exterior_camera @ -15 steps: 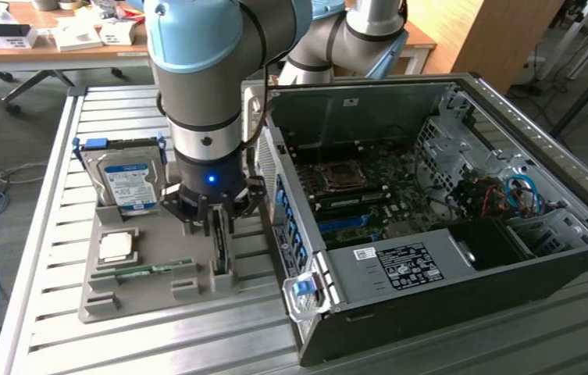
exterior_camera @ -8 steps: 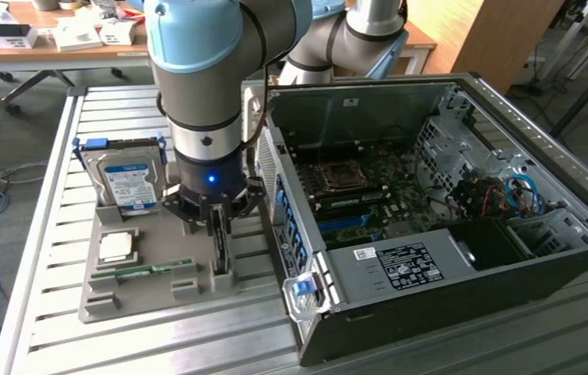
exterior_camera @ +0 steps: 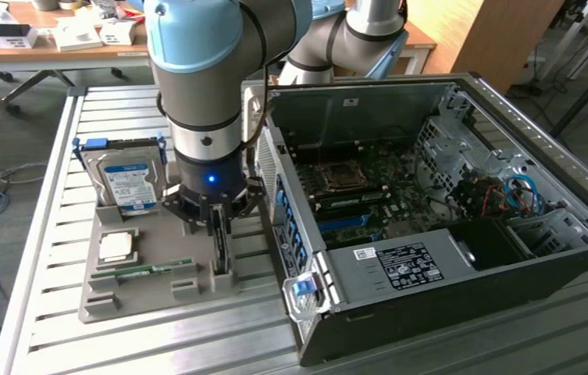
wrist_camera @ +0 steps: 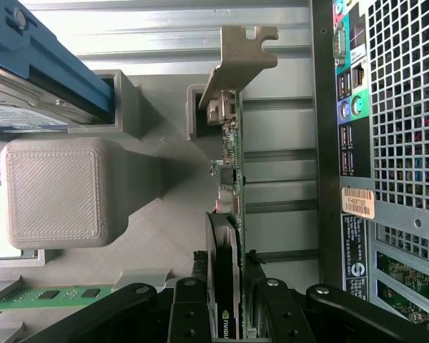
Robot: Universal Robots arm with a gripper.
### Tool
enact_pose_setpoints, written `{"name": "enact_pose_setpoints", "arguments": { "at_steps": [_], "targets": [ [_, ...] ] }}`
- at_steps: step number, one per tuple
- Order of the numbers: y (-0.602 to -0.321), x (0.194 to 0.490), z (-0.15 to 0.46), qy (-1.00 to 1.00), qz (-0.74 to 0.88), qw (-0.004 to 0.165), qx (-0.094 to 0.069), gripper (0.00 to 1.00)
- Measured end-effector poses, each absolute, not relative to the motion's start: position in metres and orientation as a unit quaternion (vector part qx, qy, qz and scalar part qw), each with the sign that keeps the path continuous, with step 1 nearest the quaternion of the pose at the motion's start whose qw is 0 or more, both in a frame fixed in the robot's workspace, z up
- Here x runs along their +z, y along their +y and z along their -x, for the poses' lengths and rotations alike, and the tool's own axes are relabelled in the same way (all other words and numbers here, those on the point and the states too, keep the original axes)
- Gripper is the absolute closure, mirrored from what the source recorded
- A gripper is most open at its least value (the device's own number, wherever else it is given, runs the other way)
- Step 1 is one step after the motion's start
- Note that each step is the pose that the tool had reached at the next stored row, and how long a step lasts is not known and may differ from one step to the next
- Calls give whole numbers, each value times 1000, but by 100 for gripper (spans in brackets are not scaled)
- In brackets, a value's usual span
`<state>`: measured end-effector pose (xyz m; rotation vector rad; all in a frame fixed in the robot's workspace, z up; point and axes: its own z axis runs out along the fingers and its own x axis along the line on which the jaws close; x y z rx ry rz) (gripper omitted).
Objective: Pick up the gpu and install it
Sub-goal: 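Pick up the gpu and move the gpu toward the slot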
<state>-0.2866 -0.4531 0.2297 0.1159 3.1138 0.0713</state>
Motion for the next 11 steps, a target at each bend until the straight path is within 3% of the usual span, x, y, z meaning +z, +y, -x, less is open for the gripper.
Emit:
{"name": "enact_pose_setpoints", "arguments": {
  "at_steps": [10, 11],
  "targets": [
    [-453, 230, 287, 999, -37, 12, 23, 68],
    [-453, 230, 287, 999, -37, 12, 23, 74]
  ]
}}
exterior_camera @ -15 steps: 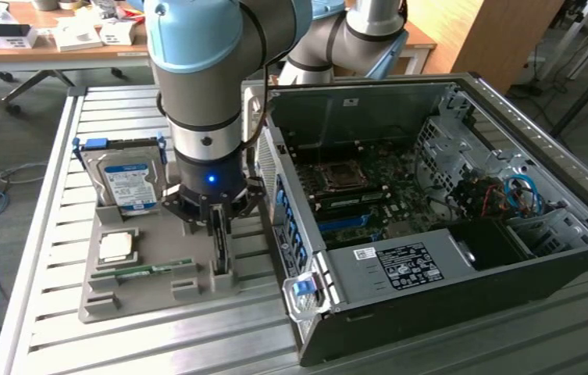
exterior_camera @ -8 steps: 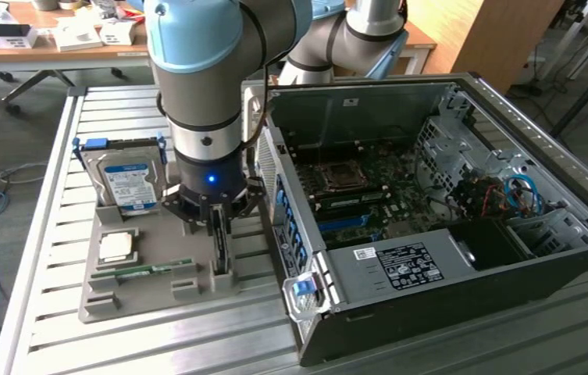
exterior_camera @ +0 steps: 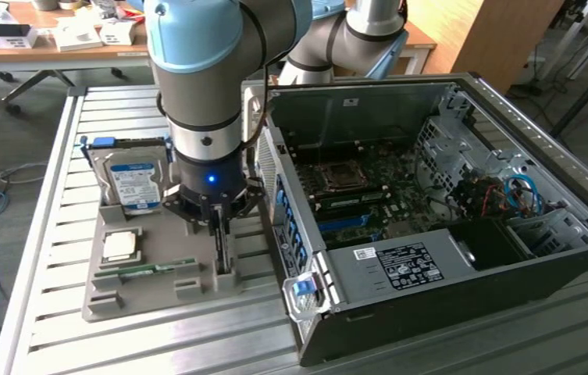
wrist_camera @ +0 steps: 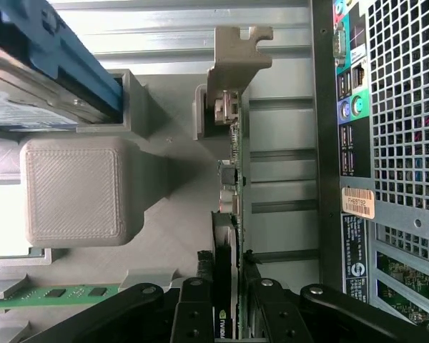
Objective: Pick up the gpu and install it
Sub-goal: 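Pick up the gpu and move the gpu toward the slot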
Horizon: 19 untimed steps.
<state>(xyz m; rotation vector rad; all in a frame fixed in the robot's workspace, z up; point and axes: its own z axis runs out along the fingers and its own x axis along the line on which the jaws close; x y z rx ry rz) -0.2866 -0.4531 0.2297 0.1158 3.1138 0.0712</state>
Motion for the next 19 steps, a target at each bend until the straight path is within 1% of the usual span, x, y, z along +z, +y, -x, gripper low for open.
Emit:
{"name": "enact_pose_setpoints", "arguments": {
  "at_steps": [19],
  "targets": [
    [-453, 230, 287, 999, -18, 12, 23, 74]
  ]
}}
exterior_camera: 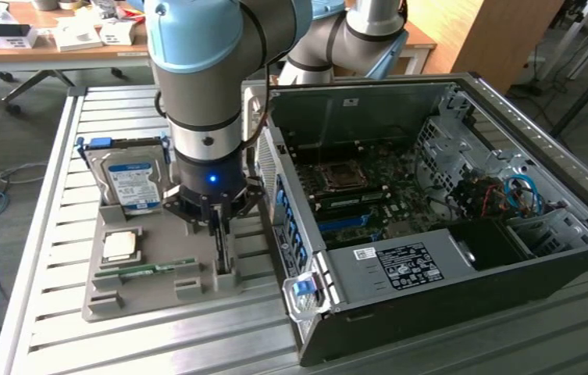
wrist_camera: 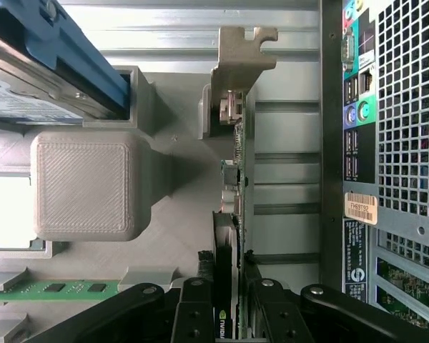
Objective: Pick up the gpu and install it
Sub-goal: 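Pick up the gpu and move the gpu toward the slot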
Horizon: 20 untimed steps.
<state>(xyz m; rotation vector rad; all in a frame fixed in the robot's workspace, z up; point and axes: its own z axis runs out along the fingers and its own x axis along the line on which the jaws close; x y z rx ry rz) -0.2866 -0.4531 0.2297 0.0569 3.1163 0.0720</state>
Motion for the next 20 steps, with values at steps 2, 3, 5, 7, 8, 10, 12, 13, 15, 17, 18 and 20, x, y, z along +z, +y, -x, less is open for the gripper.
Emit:
{"name": "enact_pose_setpoints", "arguments": {
  "at_steps": [2, 3, 5, 7, 8, 10, 12, 13, 15, 17, 18, 20],
  "targets": [
    [-453, 230, 287, 999, -18, 12, 23, 74],
    [-453, 230, 287, 999, -18, 12, 23, 74],
    [-453, 230, 287, 999, -18, 12, 23, 74],
    [-453, 230, 287, 999, -18, 12, 23, 74],
    [-453, 231, 287, 999, -18, 12, 23, 74],
    [-453, 233, 287, 999, -18, 12, 23, 74],
    [-453, 236, 287, 999, -18, 12, 23, 74],
    [-453, 238, 287, 999, -18, 12, 23, 74],
    [-453, 242, 287, 999, -18, 12, 23, 74],
    [-453, 246, 287, 999, -18, 12, 23, 74],
    [-453, 249, 287, 999, -18, 12, 23, 74],
    [-453, 255, 287, 999, -18, 12, 23, 74]
  ]
}}
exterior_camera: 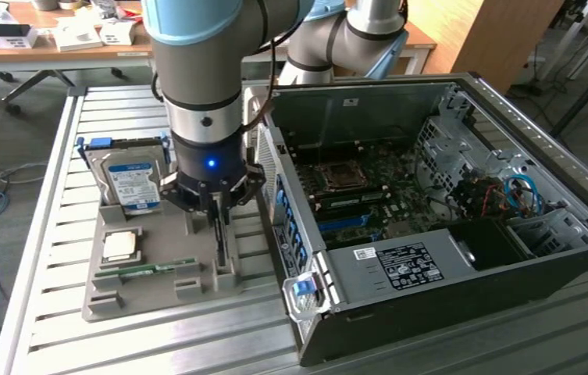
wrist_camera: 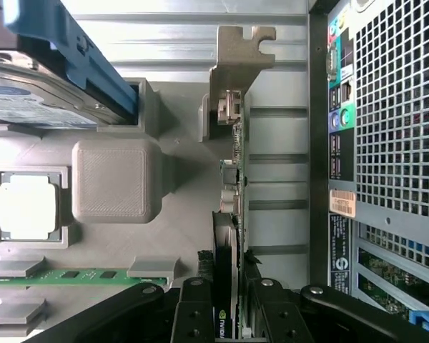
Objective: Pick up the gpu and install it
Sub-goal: 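Pick up the gpu and move the gpu toward the slot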
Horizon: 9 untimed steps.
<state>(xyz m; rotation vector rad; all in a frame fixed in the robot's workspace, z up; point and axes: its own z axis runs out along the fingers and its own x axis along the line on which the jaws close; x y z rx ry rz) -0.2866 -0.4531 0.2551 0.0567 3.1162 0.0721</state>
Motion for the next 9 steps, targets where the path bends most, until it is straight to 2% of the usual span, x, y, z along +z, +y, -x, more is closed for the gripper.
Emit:
{"name": "enact_pose_setpoints", "arguments": {
  "at_steps": [9],
  "targets": [
    [-453, 288, 287, 999, -18, 12, 23, 74]
  ]
}}
